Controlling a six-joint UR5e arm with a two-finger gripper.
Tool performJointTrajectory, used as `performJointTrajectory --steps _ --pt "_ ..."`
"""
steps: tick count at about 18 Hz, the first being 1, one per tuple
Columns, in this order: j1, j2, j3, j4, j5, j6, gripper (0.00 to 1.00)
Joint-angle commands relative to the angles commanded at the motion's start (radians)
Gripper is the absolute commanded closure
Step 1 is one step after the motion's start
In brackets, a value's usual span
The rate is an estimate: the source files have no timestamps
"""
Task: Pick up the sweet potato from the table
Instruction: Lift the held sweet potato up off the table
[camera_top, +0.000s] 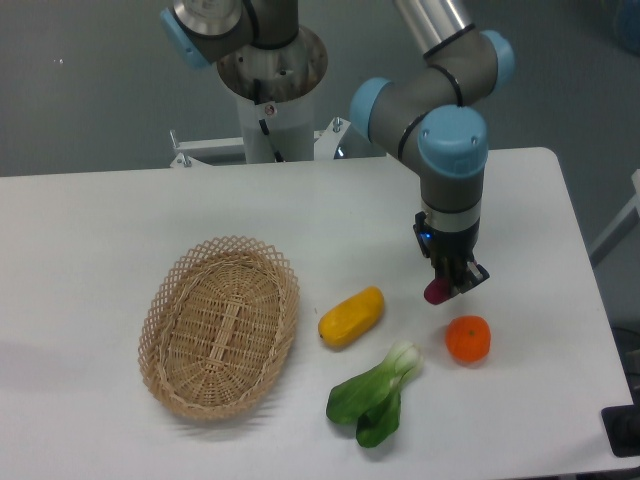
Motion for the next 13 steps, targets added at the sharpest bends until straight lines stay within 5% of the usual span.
performJointTrajectory --steps 4,13 --pt "-0.015 0.049 0.002 0.000 -0.042 -0.098 0.79" --pt "-0.025 0.048 0.037 0.002 -0.068 -0.192 0.79"
